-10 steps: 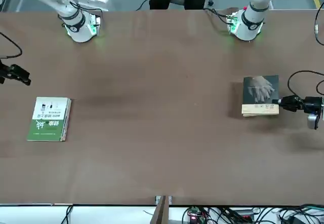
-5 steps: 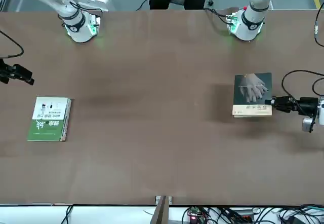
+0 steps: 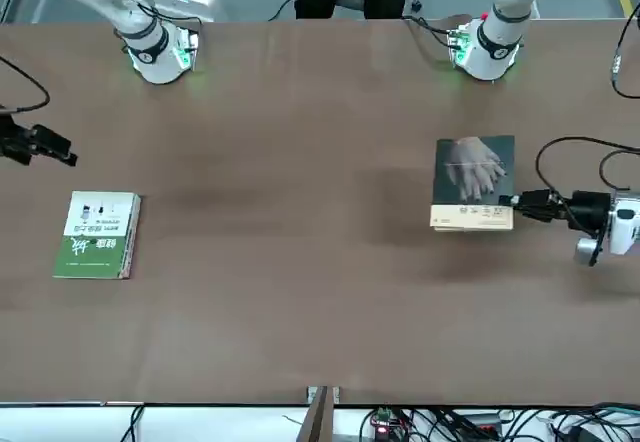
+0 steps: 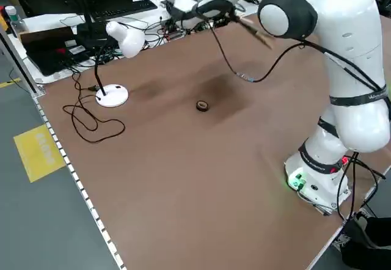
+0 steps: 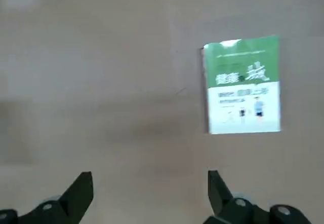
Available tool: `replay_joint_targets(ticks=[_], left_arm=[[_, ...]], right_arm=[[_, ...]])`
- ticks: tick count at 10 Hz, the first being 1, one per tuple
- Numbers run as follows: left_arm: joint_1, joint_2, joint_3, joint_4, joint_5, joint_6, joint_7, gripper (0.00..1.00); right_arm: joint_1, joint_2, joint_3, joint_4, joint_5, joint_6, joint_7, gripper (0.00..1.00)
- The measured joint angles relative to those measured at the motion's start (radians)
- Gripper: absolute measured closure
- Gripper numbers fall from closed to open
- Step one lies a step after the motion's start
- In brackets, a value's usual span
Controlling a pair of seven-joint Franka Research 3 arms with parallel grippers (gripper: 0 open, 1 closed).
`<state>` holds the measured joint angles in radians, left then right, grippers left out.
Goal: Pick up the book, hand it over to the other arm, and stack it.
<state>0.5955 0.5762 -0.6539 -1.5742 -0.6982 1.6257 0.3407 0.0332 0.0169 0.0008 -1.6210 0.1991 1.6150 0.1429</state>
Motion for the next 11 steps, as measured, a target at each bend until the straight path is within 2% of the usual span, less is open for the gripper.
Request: replay_joint_targets(ticks=[3, 7, 11], left_arm=[[-0.032, 0.0, -0.059, 0.0, -0.016, 0.095, -0.083, 0.99], [-0.078, 0.0, -0.125, 0.0, -0.016, 0.224, -0.198, 0.99], [-0.139, 0.0, -0.165, 0.001, -0.016, 0.326, -0.289, 0.99]], right_arm=[[-0.019, 0.006, -0.015, -0.054, 0.199, 0.007, 0.0, 0.0], [-0.026, 0.018, -0.028, -0.146, 0.367, 0.047, -0.063, 0.0], [-0.044, 0.021, -0.078, -0.226, 0.504, 0.048, -0.221, 0.01]])
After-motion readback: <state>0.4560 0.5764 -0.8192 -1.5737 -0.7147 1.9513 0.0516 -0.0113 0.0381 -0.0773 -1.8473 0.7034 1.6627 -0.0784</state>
